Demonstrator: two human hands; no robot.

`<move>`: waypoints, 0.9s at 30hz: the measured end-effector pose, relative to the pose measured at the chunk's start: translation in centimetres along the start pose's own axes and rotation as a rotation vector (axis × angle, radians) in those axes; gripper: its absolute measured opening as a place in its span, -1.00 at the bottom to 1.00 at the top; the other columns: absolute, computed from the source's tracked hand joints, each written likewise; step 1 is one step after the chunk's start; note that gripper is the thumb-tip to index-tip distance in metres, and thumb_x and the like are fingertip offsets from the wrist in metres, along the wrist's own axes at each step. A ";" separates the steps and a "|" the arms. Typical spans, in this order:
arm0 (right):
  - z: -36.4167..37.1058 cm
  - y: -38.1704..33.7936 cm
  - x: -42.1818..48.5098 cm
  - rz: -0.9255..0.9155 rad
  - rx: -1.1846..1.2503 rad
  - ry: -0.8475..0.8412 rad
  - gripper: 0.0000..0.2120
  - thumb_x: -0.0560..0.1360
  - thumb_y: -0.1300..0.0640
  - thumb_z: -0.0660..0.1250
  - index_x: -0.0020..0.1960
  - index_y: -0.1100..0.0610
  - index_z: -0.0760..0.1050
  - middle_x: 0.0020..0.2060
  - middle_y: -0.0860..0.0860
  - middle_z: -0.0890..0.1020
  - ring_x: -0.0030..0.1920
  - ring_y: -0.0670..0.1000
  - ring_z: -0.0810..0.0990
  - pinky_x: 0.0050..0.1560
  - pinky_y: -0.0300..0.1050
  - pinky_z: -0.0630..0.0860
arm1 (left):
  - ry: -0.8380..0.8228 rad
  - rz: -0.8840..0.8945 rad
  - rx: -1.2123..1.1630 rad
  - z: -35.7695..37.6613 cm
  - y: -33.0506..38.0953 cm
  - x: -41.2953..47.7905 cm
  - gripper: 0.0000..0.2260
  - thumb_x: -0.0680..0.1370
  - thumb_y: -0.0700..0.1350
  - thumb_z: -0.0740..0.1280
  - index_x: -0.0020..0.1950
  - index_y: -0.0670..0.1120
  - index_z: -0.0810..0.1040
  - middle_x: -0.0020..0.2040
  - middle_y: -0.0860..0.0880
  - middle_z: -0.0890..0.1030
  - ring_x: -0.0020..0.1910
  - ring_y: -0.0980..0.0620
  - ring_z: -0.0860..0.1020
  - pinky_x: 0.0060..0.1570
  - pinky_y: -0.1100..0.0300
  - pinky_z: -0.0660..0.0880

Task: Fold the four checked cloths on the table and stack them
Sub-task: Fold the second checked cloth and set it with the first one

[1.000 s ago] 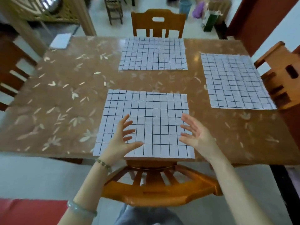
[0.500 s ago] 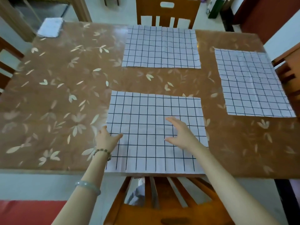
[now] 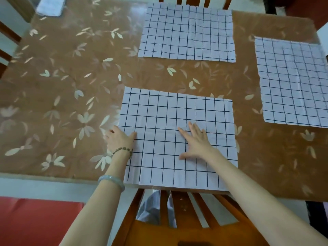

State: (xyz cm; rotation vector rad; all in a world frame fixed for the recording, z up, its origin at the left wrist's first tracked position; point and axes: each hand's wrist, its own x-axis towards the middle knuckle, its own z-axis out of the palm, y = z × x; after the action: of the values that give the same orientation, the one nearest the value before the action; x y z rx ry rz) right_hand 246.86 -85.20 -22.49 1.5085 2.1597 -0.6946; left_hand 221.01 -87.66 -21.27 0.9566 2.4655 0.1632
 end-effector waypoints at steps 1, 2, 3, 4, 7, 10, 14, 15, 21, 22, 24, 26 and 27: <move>0.1 0.1 0.0 -0.001 -0.001 0.000 0.12 0.26 -0.35 0.43 0.55 -0.13 -0.22 0.52 0.15 -0.30 0.51 0.18 -0.32 0.48 0.25 -0.20 | -0.022 -0.011 -0.020 0.0 0.2 0.1 -0.34 0.41 0.11 0.45 0.28 -0.27 0.29 0.27 -0.29 0.35 0.25 -0.24 0.34 0.09 -0.15 0.43; 0.1 0.1 0.0 0.000 0.000 -0.001 0.13 0.26 -0.35 0.43 0.54 -0.13 -0.22 0.52 0.15 -0.30 0.51 0.18 -0.33 0.48 0.25 -0.20 | -0.044 -0.030 -0.041 -0.1 0.3 0.2 -0.35 0.40 0.09 0.46 0.28 -0.27 0.28 0.23 -0.27 0.39 0.20 -0.25 0.40 0.05 -0.13 0.46; 0.2 0.1 0.0 -0.001 0.002 -0.003 0.13 0.26 -0.35 0.43 0.54 -0.13 -0.23 0.52 0.15 -0.30 0.51 0.18 -0.33 0.47 0.26 -0.20 | -0.066 -0.044 -0.067 -0.3 0.4 0.4 -0.38 0.41 0.07 0.46 0.26 -0.26 0.28 0.16 -0.24 0.45 0.12 -0.24 0.46 -0.03 -0.09 0.48; 0.1 0.1 0.1 -0.003 0.000 -0.006 0.13 0.26 -0.36 0.43 0.54 -0.13 -0.23 0.52 0.15 -0.30 0.51 0.18 -0.33 0.47 0.26 -0.20 | -0.094 -0.057 -0.097 -0.6 0.4 0.5 -0.42 0.43 0.04 0.44 0.25 -0.25 0.28 0.08 -0.20 0.48 0.02 -0.21 0.49 -0.12 -0.03 0.45; 0.1 0.2 0.1 -0.013 -0.016 -0.014 0.13 0.26 -0.38 0.41 0.55 -0.12 -0.24 0.52 0.15 -0.31 0.51 0.18 -0.34 0.47 0.27 -0.20 | -0.181 -0.027 -0.149 -1.4 0.1 1.3 -0.43 0.48 0.04 0.40 0.33 -0.27 0.33 0.00 -0.16 0.51 -0.07 -0.15 0.48 -0.15 0.05 0.39; 0.2 0.2 0.1 -0.022 -0.032 -0.032 0.16 0.26 -0.40 0.39 0.54 -0.12 -0.30 0.50 0.17 -0.34 0.50 0.20 -0.37 0.46 0.30 -0.23 | -0.387 0.075 -0.205 -2.7 -0.8 2.3 -0.39 0.48 0.05 0.41 0.37 -0.27 0.32 -0.01 -0.11 0.49 -0.09 -0.12 0.49 -0.15 0.11 0.44; 0.4 -0.1 0.3 -0.023 -0.041 -0.049 0.21 0.23 -0.42 0.40 0.50 -0.14 -0.40 0.48 0.18 -0.39 0.48 0.22 -0.41 0.44 0.33 -0.25 | -0.568 0.197 -0.230 -4.6 -1.9 2.2 -0.19 0.28 0.12 0.43 0.47 0.05 0.19 0.21 -0.15 0.52 -0.10 -0.08 0.58 -0.42 0.17 0.49; 0.4 0.0 0.4 -0.023 -0.044 -0.052 0.21 0.23 -0.42 0.40 0.50 -0.15 -0.40 0.48 0.18 -0.39 0.47 0.22 -0.41 0.44 0.34 -0.24 | -0.571 0.232 -0.240 -5.0 -1.8 2.0 -0.19 0.29 0.08 0.42 0.48 0.07 0.18 0.25 -0.13 0.51 -0.11 -0.07 0.59 -0.39 0.14 0.52; 0.3 0.0 0.4 -0.025 -0.055 -0.071 0.21 0.24 -0.42 0.39 0.49 -0.15 -0.43 0.48 0.18 -0.40 0.47 0.22 -0.42 0.43 0.35 -0.24 | -0.589 0.241 -0.374 -7.3 -0.2 0.5 -0.41 0.36 -0.10 0.35 0.32 0.31 0.31 -0.03 -0.18 0.47 -0.26 -0.06 0.39 -0.39 0.14 0.37; 0.4 0.0 0.4 -0.028 -0.051 -0.070 0.21 0.24 -0.42 0.39 0.49 -0.15 -0.43 0.48 0.17 -0.40 0.47 0.22 -0.42 0.43 0.36 -0.24 | -0.603 0.240 -0.416 -7.6 0.1 0.1 -0.41 0.31 -0.08 0.35 0.27 0.35 0.35 0.00 -0.24 0.51 -0.22 -0.09 0.42 -0.32 0.06 0.41; 0.5 0.1 0.4 -0.032 -0.045 -0.065 0.20 0.24 -0.41 0.40 0.49 -0.15 -0.42 0.48 0.17 -0.40 0.47 0.22 -0.42 0.43 0.36 -0.24 | -0.618 0.267 -0.480 -8.3 1.1 -0.8 -0.39 0.27 -0.08 0.35 0.26 0.35 0.38 0.13 -0.32 0.50 -0.11 -0.16 0.50 -0.15 -0.08 0.48; 0.5 0.1 0.4 -0.028 -0.046 -0.067 0.20 0.24 -0.40 0.40 0.49 -0.14 -0.42 0.48 0.17 -0.40 0.47 0.22 -0.43 0.43 0.36 -0.24 | -0.610 0.320 -0.489 -8.8 2.5 -2.4 -0.35 0.28 -0.07 0.35 0.31 0.38 0.35 0.18 -0.30 0.50 0.00 -0.27 0.55 0.01 -0.21 0.53; 0.4 0.1 0.4 -0.026 -0.045 -0.068 0.20 0.24 -0.40 0.40 0.50 -0.14 -0.41 0.48 0.17 -0.40 0.47 0.21 -0.42 0.43 0.35 -0.25 | -0.597 0.345 -0.486 -8.9 3.5 -3.4 -0.35 0.29 -0.07 0.34 0.32 0.37 0.33 0.15 -0.28 0.52 0.00 -0.28 0.56 0.00 -0.24 0.55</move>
State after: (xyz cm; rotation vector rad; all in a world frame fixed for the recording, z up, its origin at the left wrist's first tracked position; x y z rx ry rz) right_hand 246.80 -85.16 -23.08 1.4163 2.1332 -0.6919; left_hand 220.99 -86.78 -11.15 1.0166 1.6052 0.4877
